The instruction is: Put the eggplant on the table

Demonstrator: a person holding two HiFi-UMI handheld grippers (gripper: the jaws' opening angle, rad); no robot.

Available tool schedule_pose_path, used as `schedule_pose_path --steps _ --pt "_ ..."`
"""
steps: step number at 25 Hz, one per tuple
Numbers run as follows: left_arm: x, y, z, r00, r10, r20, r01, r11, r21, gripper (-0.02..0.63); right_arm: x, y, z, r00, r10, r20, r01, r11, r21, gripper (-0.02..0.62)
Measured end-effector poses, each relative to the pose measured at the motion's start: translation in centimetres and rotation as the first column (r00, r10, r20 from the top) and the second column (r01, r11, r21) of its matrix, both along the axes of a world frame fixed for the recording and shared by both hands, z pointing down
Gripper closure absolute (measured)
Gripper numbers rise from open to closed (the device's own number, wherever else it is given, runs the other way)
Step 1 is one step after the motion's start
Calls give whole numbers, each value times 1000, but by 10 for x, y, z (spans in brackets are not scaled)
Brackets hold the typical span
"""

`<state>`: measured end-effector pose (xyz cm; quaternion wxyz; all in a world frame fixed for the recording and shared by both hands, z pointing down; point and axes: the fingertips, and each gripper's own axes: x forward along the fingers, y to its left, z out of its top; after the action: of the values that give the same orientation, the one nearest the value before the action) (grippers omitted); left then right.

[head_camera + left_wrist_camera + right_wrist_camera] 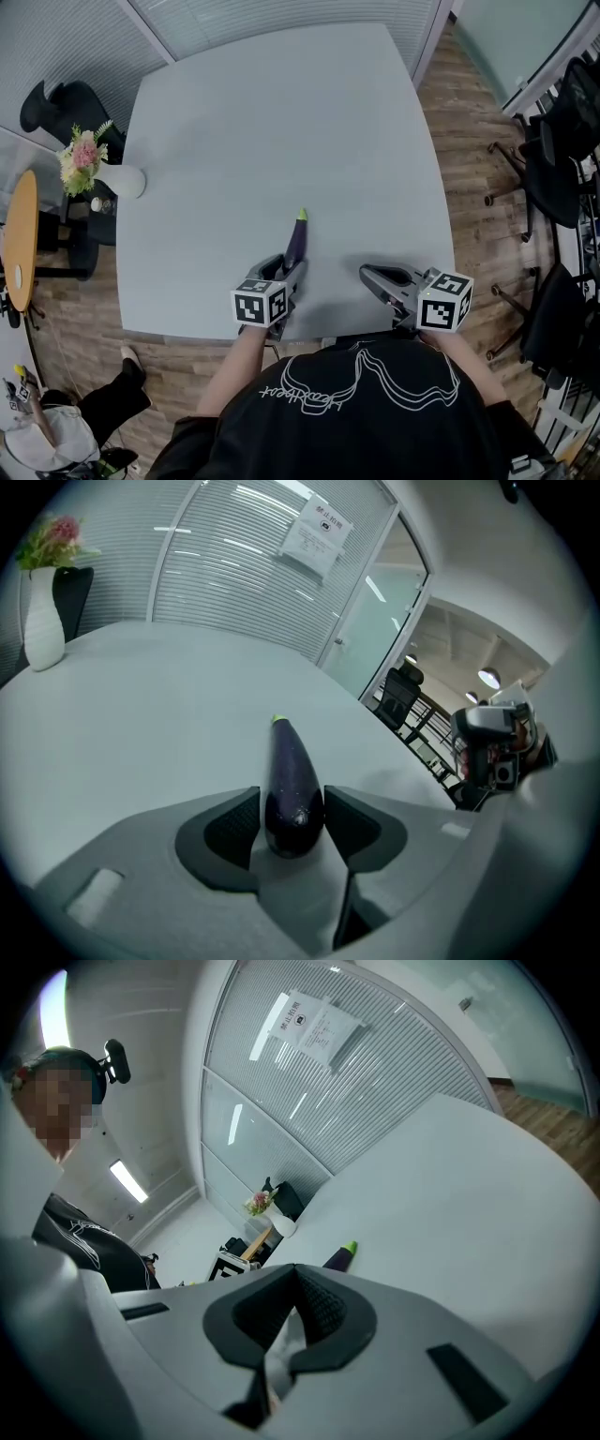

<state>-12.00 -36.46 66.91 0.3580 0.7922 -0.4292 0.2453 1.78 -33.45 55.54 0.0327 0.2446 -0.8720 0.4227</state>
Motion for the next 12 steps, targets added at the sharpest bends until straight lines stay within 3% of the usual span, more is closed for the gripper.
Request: schedule_pose_path --steps 12 --pt "2 5 -30 999 -1 -41 4 996 89 365 1 3 -13 1000 5 14 -6 998 55 586"
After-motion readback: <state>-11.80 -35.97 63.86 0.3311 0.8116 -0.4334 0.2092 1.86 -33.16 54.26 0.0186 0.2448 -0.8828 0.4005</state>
